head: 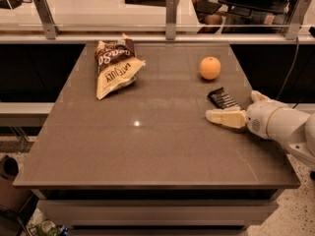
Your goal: Pick rxbar chocolate
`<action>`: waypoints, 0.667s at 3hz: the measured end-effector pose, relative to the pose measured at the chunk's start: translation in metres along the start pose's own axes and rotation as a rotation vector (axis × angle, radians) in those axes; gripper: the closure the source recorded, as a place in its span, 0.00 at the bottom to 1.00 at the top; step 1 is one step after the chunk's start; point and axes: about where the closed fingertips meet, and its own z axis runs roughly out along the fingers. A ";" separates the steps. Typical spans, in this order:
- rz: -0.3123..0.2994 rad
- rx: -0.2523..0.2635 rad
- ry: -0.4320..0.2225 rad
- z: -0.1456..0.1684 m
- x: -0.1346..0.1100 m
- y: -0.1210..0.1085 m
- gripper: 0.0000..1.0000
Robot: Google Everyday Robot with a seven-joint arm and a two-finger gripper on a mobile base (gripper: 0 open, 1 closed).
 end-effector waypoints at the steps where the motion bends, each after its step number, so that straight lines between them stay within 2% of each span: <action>1: 0.000 0.000 0.000 -0.002 -0.005 0.000 0.65; 2: 0.000 0.000 0.000 -0.003 -0.006 0.000 0.88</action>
Offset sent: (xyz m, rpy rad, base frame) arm 0.0000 0.0000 0.0040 0.0000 0.0000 -0.0001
